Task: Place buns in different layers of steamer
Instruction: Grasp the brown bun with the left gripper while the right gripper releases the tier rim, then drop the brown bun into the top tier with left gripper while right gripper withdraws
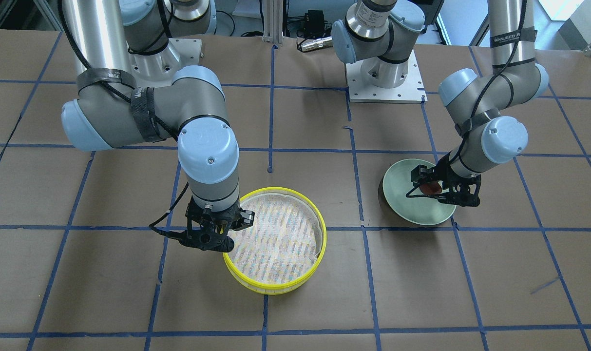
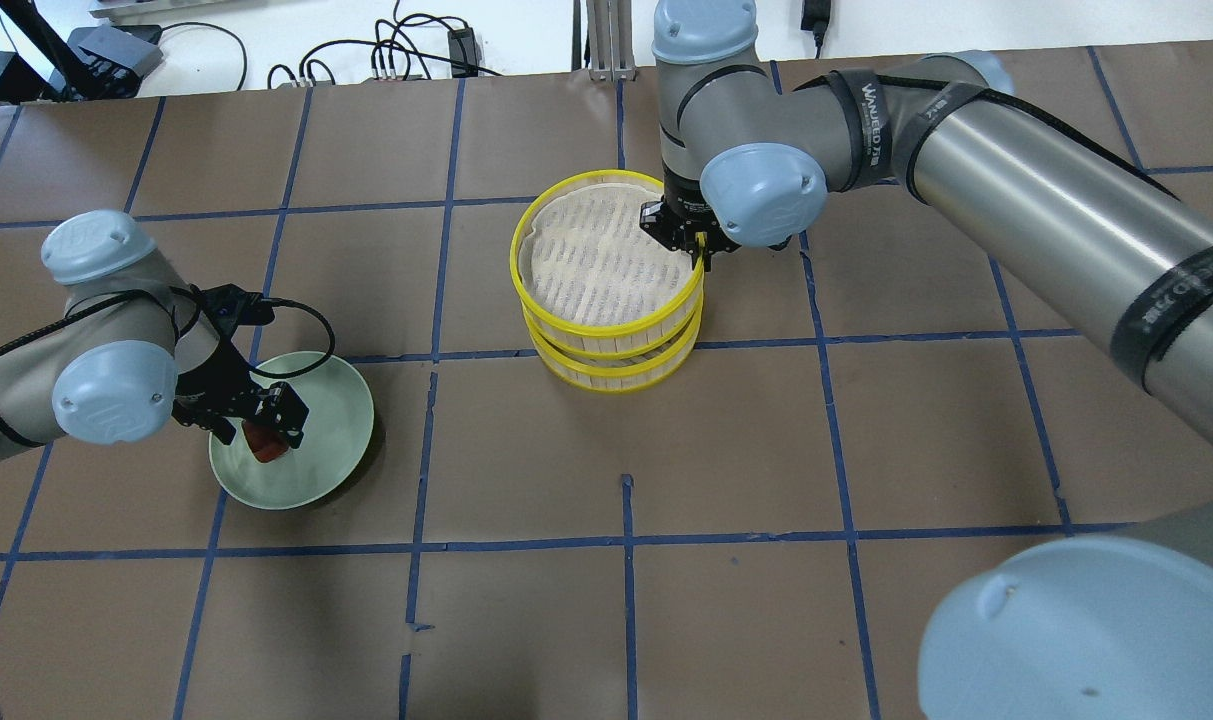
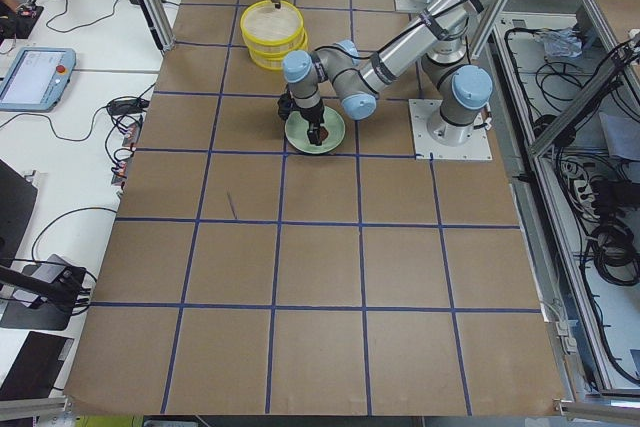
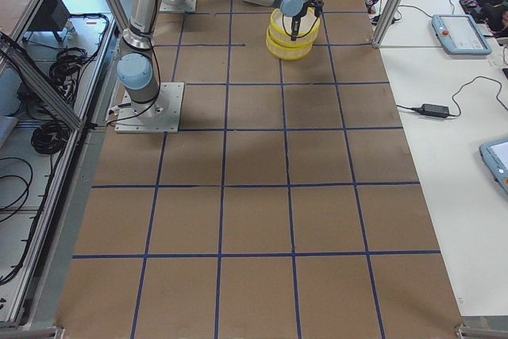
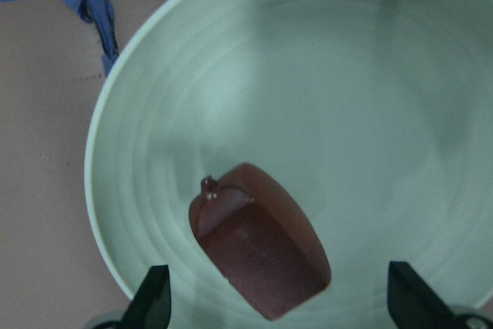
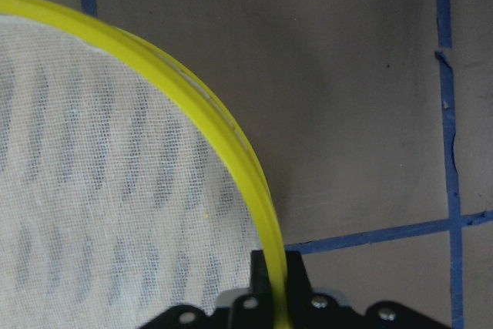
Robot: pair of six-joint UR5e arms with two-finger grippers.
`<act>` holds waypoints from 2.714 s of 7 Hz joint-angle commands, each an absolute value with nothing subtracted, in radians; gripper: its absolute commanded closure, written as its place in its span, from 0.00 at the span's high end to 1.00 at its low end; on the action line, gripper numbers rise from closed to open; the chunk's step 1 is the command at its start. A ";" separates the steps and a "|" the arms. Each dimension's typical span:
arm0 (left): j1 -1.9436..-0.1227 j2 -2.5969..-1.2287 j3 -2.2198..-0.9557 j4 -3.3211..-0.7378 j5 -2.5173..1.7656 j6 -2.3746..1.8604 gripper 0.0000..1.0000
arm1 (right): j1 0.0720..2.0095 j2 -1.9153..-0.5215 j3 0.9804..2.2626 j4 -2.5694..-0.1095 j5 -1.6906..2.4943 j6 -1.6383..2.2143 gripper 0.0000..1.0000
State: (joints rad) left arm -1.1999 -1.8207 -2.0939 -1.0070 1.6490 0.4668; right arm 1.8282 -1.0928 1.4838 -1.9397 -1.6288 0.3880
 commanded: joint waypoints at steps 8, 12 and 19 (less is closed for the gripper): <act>-1.535 -1.690 -1.737 -1.172 1.545 0.193 0.01 | 1.835 -1.106 1.511 -1.931 -1.623 0.390 0.74; -1.610 -1.739 -1.709 -1.076 1.146 -0.066 0.01 | 1.677 -1.300 1.508 -1.788 -1.615 0.110 1.00; -1.772 -1.913 -1.707 -0.750 1.226 -0.255 1.00 | 1.595 -1.496 1.433 -1.516 -1.545 -0.002 1.00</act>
State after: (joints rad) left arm -1.7715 -1.9172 -1.7082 -0.7518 1.2092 -0.2748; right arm 1.5964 -1.4923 1.4331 -1.5180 -1.5359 -0.0011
